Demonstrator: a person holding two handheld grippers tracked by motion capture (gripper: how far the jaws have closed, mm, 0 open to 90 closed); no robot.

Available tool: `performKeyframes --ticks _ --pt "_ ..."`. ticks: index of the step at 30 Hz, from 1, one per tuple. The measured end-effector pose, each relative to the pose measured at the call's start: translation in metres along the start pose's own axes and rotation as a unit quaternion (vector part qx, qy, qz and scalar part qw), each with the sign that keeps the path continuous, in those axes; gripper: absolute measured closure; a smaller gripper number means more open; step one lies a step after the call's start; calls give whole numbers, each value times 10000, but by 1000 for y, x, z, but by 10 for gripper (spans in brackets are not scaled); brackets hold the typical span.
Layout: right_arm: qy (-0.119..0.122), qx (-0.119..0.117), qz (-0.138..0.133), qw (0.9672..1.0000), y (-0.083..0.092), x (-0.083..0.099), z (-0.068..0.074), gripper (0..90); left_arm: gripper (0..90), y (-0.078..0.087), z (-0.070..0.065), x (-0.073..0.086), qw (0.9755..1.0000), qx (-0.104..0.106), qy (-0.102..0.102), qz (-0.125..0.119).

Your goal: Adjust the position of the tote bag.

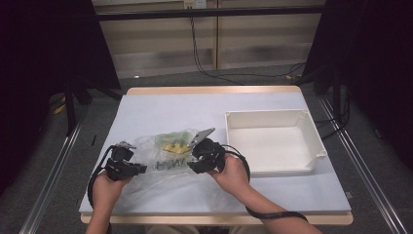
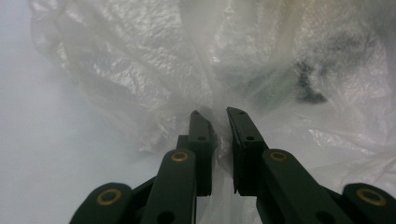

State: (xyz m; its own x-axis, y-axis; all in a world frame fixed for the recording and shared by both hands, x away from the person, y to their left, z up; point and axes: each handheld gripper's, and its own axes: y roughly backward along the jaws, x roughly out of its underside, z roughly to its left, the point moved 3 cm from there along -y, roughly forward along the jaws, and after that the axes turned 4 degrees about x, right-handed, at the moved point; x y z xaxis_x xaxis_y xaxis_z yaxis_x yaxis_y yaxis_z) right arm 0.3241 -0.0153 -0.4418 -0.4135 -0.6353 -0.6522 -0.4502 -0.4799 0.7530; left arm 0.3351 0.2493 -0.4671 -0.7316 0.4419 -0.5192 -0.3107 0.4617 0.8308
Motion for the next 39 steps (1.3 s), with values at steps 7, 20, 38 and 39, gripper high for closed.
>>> performKeyframes --ticks 7,20,38,39 --pt "121 -429 24 9990 3 -8 7 501 811 12 7 -6 9987 -160 188 -438" --pt "291 -482 141 9983 -26 -15 32 697 760 16 3 -11 9990 -125 8 -436" --pt "-60 -863 -39 9962 -22 -15 27 568 360 16 -25 -20 9979 16 -397 -502" --pt "15 -901 -78 9959 -21 -15 29 530 362 16 -25 -20 9979 16 -397 -502"
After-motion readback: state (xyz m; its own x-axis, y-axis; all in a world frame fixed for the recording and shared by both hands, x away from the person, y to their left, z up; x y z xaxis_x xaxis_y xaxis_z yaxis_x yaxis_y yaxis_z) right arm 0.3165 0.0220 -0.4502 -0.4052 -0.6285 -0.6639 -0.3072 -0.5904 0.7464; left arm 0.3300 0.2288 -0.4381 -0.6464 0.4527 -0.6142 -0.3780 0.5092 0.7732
